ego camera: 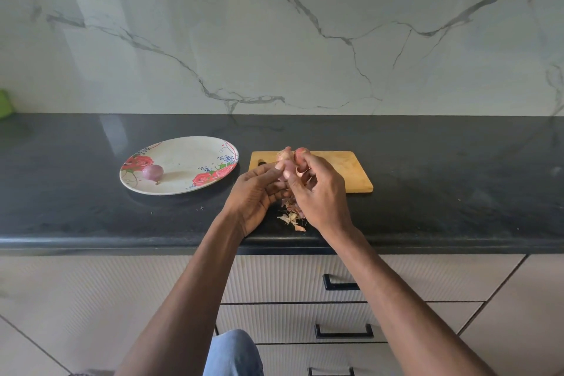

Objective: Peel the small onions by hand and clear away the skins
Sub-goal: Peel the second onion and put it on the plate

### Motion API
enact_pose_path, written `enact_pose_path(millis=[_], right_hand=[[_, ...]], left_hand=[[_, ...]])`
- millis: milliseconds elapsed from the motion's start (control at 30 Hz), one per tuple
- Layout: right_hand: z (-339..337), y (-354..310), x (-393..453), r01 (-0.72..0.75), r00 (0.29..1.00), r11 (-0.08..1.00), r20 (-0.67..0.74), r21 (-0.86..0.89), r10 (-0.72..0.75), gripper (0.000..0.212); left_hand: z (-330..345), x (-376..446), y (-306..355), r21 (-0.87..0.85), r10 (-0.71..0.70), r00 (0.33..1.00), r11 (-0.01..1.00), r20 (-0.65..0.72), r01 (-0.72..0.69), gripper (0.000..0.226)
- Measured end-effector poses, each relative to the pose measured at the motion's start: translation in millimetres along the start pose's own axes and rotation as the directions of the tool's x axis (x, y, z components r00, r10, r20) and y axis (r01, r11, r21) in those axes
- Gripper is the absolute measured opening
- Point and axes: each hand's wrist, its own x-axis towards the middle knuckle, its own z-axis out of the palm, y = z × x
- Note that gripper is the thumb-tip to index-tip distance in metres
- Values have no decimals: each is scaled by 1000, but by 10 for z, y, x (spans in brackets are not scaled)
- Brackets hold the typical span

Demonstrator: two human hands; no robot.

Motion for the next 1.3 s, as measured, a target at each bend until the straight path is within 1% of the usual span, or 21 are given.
enact_pose_path(millis=[67,133,167,233,333,400,433,467,500,567,600,667,733,833,867,967,1000,1067,1133,1200,1300], right_hand=[[8,-1,10,13,998,999,57,39,-15,30],[4,32,19,-47,997,992,64,115,40,28],[-10,52,31,-117,992,978,74,173,106,27],[-40,86,51,-295,955,906,129,304,268,23],[-73,101,71,-443,895,786,154,431,419,17],[-87,91,72,-515,849,720,161,466,503,15],[-84,86,70,-536,835,709,165,458,524,13],[-79,81,70,-554,827,718,180,422,532,11],[-70,75,72,-567,824,748,209,346,527,10],[-36,62,67,-518,839,844,276,139,470,12],[-23,56,65,-474,854,877,287,82,435,12],[-22,65,73,-445,876,892,248,85,413,10],[-47,50,81,-441,891,888,187,132,415,18],[-40,22,73,-381,916,916,184,125,356,24],[-27,13,68,-363,922,925,186,112,339,23],[-12,34,51,-317,940,945,157,76,303,7],[-14,41,47,-309,942,949,152,56,298,6],[-19,39,52,-309,943,950,143,37,301,5],[-31,30,65,-341,938,939,83,34,337,5],[-49,31,67,-378,926,925,2,49,378,7],[-75,20,57,-362,929,932,-67,30,364,26]], left_hand=[[-13,8,-15,0,1,1000,1000,3,-1,16],[-7,4,-12,5,0,1000,1000,14,0,18],[-2,0,-6,11,-1,1000,1000,27,1,21],[-4,-5,-1,22,-5,999,1000,46,4,29],[-8,-6,-12,41,-8,999,999,53,6,34],[-2,-9,-14,35,-9,999,999,53,7,33],[-1,-10,-9,28,-7,999,1000,49,5,31],[-4,-6,-7,15,0,999,1000,40,-1,29],[-6,-4,0,2,10,1000,1000,26,-10,26],[-11,-9,12,-15,20,1000,1000,-7,-20,20],[-12,-8,17,-23,18,1000,1000,-23,-18,17],[-12,-12,26,-50,7,999,999,-54,-9,14],[-16,-9,31,-70,-6,997,998,-81,1,13],[-24,10,17,-80,-19,997,997,-81,12,11],[-25,19,7,-77,-14,997,997,-80,8,14],[-9,18,3,-48,5,997,999,-75,-8,34],[-3,11,7,-33,9,997,999,-72,-12,34],[12,1,12,-29,5,998,1000,-68,-7,26],[0,3,27,-91,0,998,996,-68,-6,15],[-21,5,46,-209,-8,998,978,-62,-6,17],[-34,4,59,-323,-30,997,946,-71,5,20]])
